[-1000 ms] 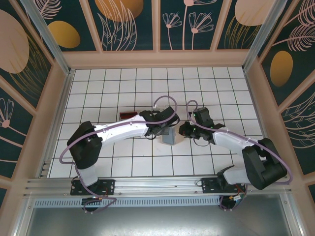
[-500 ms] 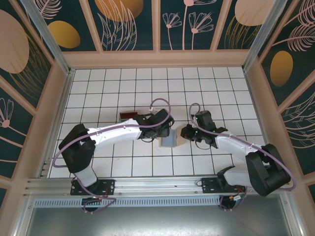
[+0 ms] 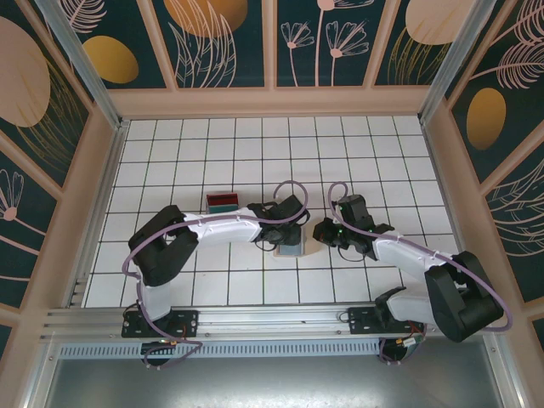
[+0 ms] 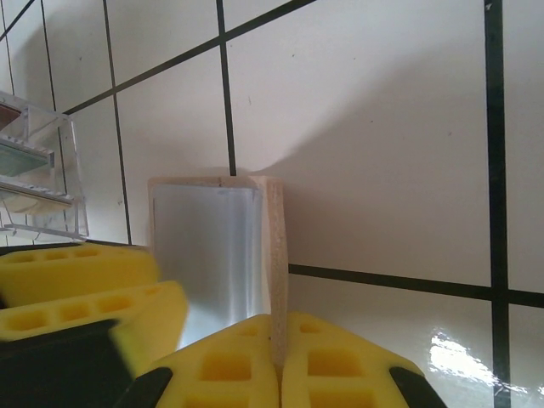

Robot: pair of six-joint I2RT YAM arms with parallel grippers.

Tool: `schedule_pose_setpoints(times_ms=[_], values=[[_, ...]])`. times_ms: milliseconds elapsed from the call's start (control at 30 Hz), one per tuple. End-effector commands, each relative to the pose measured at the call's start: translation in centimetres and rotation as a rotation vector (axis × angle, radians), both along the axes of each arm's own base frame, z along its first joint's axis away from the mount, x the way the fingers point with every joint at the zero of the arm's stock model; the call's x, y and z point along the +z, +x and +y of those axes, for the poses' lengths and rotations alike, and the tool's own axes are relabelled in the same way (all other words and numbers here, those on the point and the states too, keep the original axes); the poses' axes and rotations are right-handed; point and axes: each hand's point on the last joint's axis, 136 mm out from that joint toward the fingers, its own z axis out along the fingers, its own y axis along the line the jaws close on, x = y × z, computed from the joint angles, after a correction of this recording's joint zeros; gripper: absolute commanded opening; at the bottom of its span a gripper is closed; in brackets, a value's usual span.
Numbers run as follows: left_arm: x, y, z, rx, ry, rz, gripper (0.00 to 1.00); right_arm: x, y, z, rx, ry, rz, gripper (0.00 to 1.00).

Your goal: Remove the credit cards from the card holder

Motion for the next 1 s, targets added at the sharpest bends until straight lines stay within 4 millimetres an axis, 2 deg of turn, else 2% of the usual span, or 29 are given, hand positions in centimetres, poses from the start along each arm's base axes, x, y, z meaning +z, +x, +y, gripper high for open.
schedule_pose_setpoints(times_ms=[0,100,233,433,567,767,967], values=[[-0.4,-0.3,0.1,-0.021,0.069,0.002,0.42,0.4,0.2,0.1,-0.012,0.024,-0.018,0.0],[-0.8,-0.3,0.4,-0.021,0.111,-0.002,0.43,0.5,0.2,0.1,-0.013,0.025,-0.021,0.0],[-0.9,-0.4,0.2,-0.036,0.131,-0.006,0.54,0.5,0.2,0.1,-0.012,0.027,-0.022,0.0],[0.2,0.1,1.7,0.027,0.159,-0.052,0.44,0.4,0.1,-0.1,-0.017,0.026,-0.022,0.0],[1.1,0.2,2.6,0.071,0.086,-0.043,0.43,0.2,0.0,-0.2,-0.02,0.02,-0.022,0.0],[1.2,-0.3,1.3,0.053,-0.069,-0.004,0.43,-0.1,-0.1,-0.3,-0.017,0.012,-0.021,0.0],[0.5,-0.5,1.8,0.074,-0.104,0.018,0.43,-0.4,-0.3,-0.4,-0.013,0.006,-0.019,0.0]])
